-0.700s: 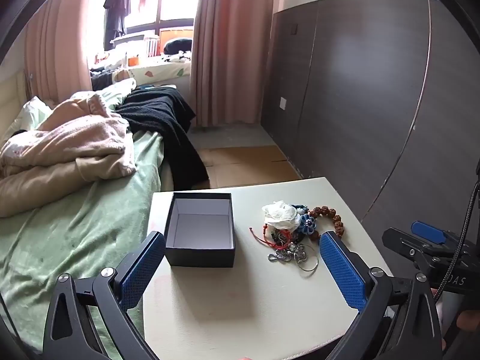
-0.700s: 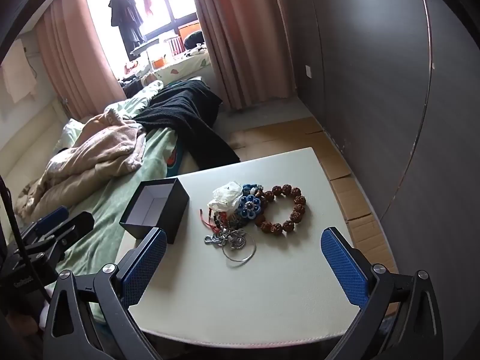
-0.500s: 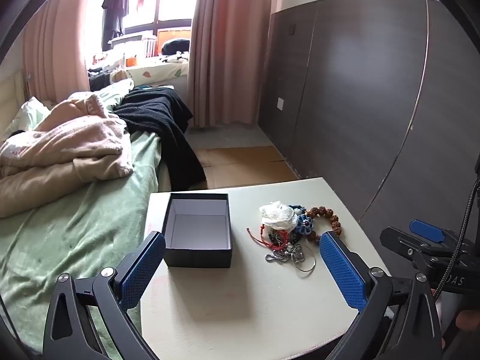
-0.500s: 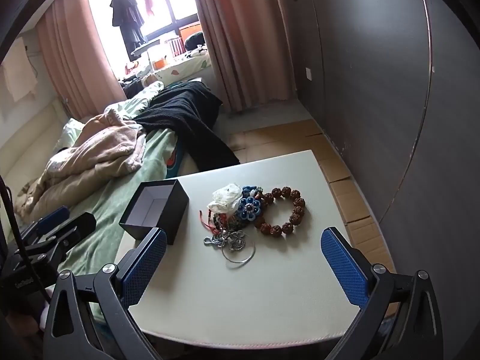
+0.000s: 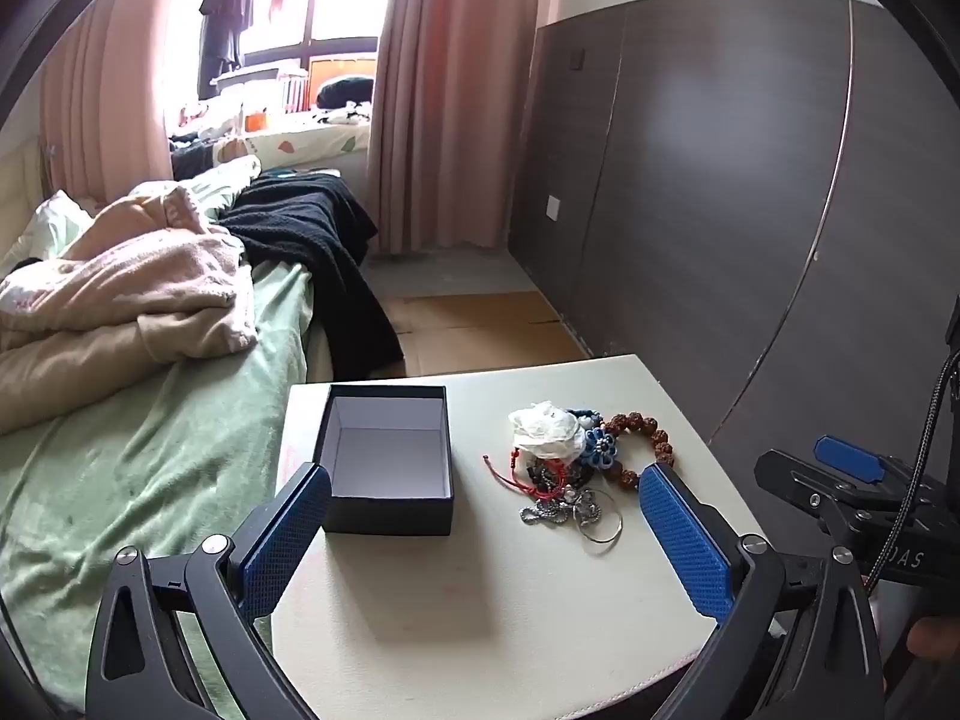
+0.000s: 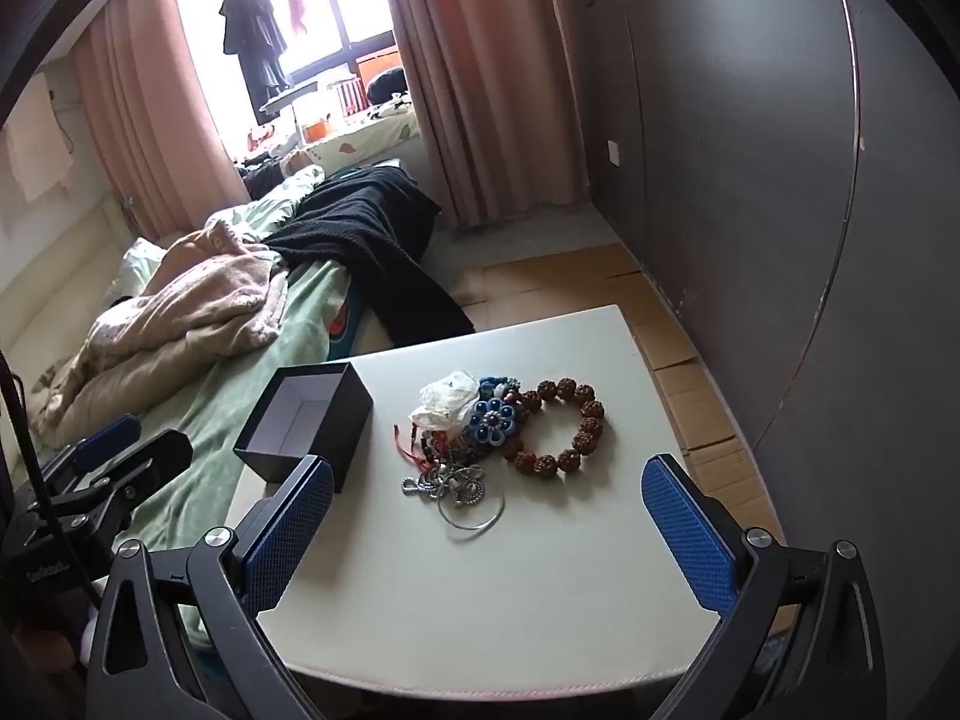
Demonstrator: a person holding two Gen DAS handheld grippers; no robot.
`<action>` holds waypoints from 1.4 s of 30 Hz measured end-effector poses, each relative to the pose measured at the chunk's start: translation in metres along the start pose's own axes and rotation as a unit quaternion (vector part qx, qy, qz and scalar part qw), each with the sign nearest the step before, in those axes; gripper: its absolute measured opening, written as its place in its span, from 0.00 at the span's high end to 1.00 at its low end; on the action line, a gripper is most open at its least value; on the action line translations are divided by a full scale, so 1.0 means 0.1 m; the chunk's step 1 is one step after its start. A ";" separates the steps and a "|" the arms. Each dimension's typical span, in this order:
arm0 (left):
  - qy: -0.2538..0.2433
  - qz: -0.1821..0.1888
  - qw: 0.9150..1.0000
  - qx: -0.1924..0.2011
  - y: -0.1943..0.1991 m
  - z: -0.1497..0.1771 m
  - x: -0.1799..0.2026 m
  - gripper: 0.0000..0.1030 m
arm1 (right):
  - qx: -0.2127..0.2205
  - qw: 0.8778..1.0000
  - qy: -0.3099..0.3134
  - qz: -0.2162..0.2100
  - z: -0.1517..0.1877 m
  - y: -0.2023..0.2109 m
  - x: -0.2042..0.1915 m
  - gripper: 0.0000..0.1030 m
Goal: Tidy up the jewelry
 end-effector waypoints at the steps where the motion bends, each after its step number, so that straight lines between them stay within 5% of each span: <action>1: 0.001 0.000 1.000 -0.001 -0.01 0.01 0.00 0.01 | 0.000 1.000 0.000 0.000 0.00 0.00 -0.01 0.00; 42: 0.000 0.002 1.000 0.006 -0.01 0.00 -0.02 0.01 | 0.007 1.000 0.024 0.005 -0.05 0.02 -0.03 0.00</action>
Point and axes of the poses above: each gripper's, at about its wrist camera, not at the fingertips, and y roughly against the way its jaws point, x to its right, z to its underside, the point moved 3 cm from there along -y, roughly the way its jaws point, and after that the axes turned 11 degrees about x, right-handed, at the moved point
